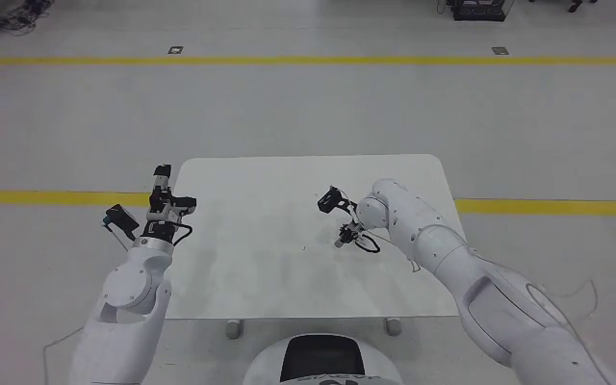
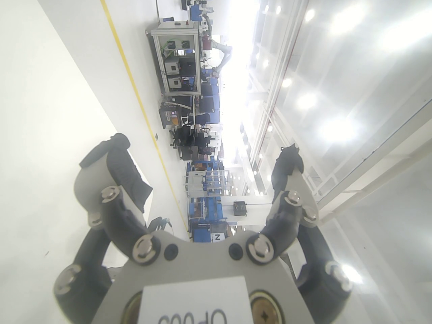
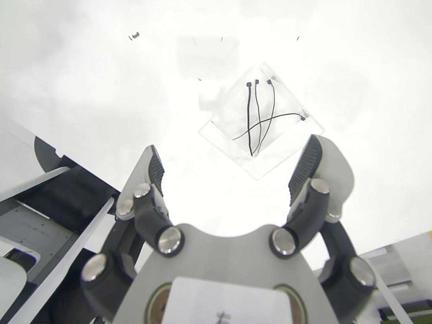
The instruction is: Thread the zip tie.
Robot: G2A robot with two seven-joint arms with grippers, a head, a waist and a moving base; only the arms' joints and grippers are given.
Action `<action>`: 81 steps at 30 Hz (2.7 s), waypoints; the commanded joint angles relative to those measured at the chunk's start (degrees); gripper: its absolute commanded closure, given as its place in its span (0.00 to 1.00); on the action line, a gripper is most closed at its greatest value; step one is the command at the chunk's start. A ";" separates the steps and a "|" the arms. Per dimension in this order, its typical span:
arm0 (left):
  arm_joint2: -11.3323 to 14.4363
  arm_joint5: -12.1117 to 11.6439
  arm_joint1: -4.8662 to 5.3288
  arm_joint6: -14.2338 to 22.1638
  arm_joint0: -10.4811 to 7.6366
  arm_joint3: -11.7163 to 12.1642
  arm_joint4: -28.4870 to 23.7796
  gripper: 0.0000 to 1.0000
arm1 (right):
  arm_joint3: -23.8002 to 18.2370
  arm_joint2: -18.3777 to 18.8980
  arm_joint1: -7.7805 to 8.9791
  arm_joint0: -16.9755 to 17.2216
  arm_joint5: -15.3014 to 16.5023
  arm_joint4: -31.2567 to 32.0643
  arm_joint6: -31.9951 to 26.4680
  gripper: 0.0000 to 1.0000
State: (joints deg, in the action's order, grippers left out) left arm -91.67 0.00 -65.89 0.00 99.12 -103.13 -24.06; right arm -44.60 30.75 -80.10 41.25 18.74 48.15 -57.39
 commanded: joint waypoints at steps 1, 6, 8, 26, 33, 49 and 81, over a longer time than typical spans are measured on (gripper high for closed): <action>0.00 0.00 0.00 0.00 0.00 0.00 0.00 0.00 | 0.00 0.26 0.08 0.04 -0.02 0.18 -0.12 0.00; 0.00 0.00 0.00 0.00 0.00 0.00 0.00 0.00 | -0.12 0.78 0.09 -0.14 -0.42 0.74 -0.33 0.00; 0.00 0.00 0.00 0.00 0.00 0.00 0.00 0.00 | -0.26 1.10 0.14 -0.24 -0.52 0.92 -0.34 0.22; 0.00 0.00 0.00 0.00 0.00 0.00 0.00 0.00 | 2.76 1.48 -0.72 -0.15 -0.29 2.44 1.62 0.66; 0.00 0.00 0.00 0.00 0.00 0.00 0.00 0.00 | 7.25 0.54 -2.38 -0.96 -0.16 2.35 3.53 0.73; 0.00 0.00 0.00 0.00 0.00 0.00 0.00 0.00 | 16.78 -2.02 -6.79 -2.59 -0.08 3.80 9.37 0.81; 0.00 0.00 0.00 0.00 0.00 0.00 0.00 0.00 | 27.94 -4.29 -13.54 -3.97 -6.50 8.89 14.12 0.84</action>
State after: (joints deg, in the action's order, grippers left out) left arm -91.67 0.00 -65.89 0.00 99.12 -103.13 -24.06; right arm -16.90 26.46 -93.52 37.28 12.24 56.97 -43.34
